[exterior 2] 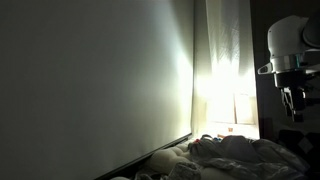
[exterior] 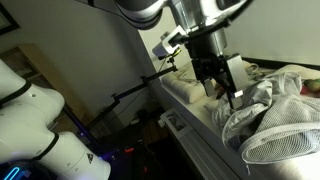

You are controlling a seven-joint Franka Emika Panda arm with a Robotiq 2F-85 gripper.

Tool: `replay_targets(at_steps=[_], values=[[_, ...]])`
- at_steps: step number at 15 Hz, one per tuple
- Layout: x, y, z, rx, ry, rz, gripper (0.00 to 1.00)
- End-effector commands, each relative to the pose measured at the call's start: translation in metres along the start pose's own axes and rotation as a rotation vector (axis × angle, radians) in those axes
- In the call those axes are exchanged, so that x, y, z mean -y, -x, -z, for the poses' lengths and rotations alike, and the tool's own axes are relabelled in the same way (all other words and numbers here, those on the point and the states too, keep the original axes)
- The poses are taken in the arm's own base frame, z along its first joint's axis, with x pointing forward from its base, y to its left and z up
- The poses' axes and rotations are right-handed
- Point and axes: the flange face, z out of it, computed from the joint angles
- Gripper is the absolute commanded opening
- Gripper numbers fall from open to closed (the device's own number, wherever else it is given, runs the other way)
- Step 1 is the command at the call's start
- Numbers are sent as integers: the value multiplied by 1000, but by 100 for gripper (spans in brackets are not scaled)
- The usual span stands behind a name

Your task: Take the pair of socks out of the bag then move the bag slightly forward

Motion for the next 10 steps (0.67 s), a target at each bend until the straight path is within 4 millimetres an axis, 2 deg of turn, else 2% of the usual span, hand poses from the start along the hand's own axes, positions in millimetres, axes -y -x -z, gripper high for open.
replay_targets(at_steps=[1,5,10], values=[[16,-18,-24,0,-20,16,100],[24,-35,-51,43,-8,9,100],[26,-52,-76,86,-10,5,100]])
